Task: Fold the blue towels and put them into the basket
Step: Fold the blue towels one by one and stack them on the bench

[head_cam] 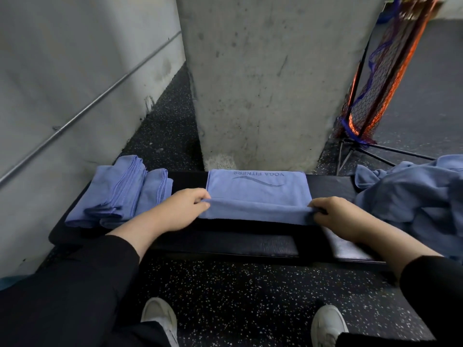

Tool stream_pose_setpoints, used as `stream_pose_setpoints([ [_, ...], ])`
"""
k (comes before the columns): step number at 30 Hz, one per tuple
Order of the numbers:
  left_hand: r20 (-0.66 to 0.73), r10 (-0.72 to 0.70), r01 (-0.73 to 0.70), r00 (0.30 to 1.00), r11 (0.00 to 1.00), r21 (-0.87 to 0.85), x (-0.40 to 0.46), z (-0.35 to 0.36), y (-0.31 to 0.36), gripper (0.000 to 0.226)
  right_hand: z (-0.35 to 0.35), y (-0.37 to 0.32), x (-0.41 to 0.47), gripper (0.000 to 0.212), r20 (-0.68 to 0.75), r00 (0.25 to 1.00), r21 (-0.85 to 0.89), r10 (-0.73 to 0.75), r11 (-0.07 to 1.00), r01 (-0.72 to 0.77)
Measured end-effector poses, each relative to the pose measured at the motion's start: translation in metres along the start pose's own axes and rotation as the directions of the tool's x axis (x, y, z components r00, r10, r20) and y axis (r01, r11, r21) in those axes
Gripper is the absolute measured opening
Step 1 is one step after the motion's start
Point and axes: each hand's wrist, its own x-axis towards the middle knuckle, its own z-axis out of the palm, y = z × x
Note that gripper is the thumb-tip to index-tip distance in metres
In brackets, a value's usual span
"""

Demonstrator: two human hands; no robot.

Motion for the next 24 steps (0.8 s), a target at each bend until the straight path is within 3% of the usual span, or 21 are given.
stream_pose_setpoints([
  [6,0.331,-0.061,0.129,0.942,0.974,-0.188,-0.014,-0.01,-0.011,0.009,-0.02,-0.01,-0.018,0.009,0.23,0.973,0.014,-0.036,0.999,0.034],
  [9,0.39,-0.067,0.171,0.918,0.956,-0.237,-0.022,-0.016,-0.005,0.011,-0.023,-0.011,-0.024,0.01,0.284,0.958,0.054,-0.042,0.998,0.027],
  [13,0.223,-0.113,0.182,0.968,0.93,-0.321,-0.014,-0.019,-0.003,0.023,-0.024,-0.009,-0.019,0.013,0.13,0.991,0.088,-0.009,0.996,-0.002],
  [17,0.014,-0.203,0.19,0.979,0.886,-0.423,0.008,-0.012,0.003,0.02,-0.019,-0.012,-0.001,0.035,-0.111,0.99,0.15,0.086,0.986,-0.069],
  [20,-0.085,-0.234,0.186,0.969,0.906,-0.38,0.027,-0.003,0.006,0.018,-0.009,-0.006,0.018,0.033,-0.122,0.976,0.149,0.178,0.976,-0.16],
  [24,-0.135,-0.256,0.229,0.957,0.956,-0.185,0.052,0.011,0.008,0.021,0.001,0.001,0.035,0.033,-0.119,0.962,0.098,0.245,0.967,-0.235],
])
